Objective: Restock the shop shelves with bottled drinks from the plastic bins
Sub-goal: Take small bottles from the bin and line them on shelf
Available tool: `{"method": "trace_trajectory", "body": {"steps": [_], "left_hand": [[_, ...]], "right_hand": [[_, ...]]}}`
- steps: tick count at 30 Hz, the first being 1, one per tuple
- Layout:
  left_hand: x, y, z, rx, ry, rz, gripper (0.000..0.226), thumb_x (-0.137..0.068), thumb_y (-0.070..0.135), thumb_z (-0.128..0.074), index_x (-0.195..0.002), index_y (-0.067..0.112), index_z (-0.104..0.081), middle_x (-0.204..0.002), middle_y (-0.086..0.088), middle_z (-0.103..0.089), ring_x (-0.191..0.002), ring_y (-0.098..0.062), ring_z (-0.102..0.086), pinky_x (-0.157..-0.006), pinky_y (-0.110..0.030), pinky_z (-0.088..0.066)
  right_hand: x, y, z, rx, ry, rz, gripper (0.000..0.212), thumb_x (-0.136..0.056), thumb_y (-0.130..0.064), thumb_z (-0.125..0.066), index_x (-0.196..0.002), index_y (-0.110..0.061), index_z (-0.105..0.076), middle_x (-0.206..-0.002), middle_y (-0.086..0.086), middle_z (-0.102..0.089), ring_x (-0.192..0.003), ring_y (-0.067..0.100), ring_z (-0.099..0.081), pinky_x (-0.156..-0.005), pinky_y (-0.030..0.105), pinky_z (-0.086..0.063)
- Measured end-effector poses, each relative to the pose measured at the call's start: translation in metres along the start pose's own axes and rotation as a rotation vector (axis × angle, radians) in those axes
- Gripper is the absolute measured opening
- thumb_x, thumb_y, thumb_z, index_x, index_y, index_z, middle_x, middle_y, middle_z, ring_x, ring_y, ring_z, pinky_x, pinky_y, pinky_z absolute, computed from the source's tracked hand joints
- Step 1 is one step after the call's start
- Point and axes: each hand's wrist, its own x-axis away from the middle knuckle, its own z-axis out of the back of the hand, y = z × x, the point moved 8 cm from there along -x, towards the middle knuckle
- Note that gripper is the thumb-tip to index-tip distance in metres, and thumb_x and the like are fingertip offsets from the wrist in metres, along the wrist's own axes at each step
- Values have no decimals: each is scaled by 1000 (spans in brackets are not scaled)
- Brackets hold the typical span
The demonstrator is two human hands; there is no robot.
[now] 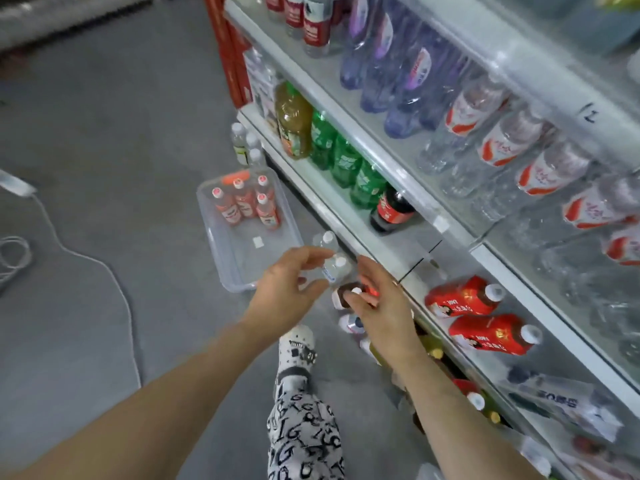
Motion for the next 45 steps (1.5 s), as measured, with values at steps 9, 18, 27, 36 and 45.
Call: {"method": "trace_trajectory", "body": {"steps": [9, 18, 27, 36, 45], "left_hand": [[-106, -47, 91, 24, 133, 157, 44, -87, 1, -67, -113, 36, -60, -116, 8, -63, -105, 5, -57, -95, -29, -51], [-188, -136, 139, 47, 198, 278, 42, -88, 1, -66, -124, 22, -61, -113, 4, -65, -106, -3, -59, -84, -4, -46], [-259, -268, 152, 81, 134, 424, 49, -89, 1, -64, -131, 26, -55, -116, 5, -62, -107, -7, -59, -84, -4, -43], [-329, -392, 123, 77, -19, 515, 55, -92, -1, -59, -141, 21, -48, -128, 1, -57, -120, -14, -55, -102, -29, -45], [-381, -464, 73, 52, -172, 514, 62, -94, 1, -55, -148, 26, -38, -146, 2, -48, -133, -18, -46, -106, -28, -39]], "right_hand": [[-137, -47, -82, 35, -181, -15, 54, -94, -4, -66, -136, -34, -51, -121, -24, -58, -113, -10, -53, -99, 15, -45], [-240, -25, -156, 120, -285, -49, 57, -94, -5, -66, -145, -22, -47, -131, -17, -53, -124, 7, -52, -102, 28, -48], [-325, 44, -224, 151, -242, -183, 51, -94, -5, -66, -139, -23, -51, -118, -29, -51, -121, 8, -52, -107, 39, -47], [-408, 133, -290, 279, -217, -235, 58, -94, -9, -66, -147, -19, -44, -147, 1, -53, -136, 19, -48, -112, 43, -43], [-449, 192, -329, 253, -53, -161, 27, -95, -29, -70, -120, -24, -61, -113, -11, -68, -99, -7, -60, -85, 8, -45]]}}
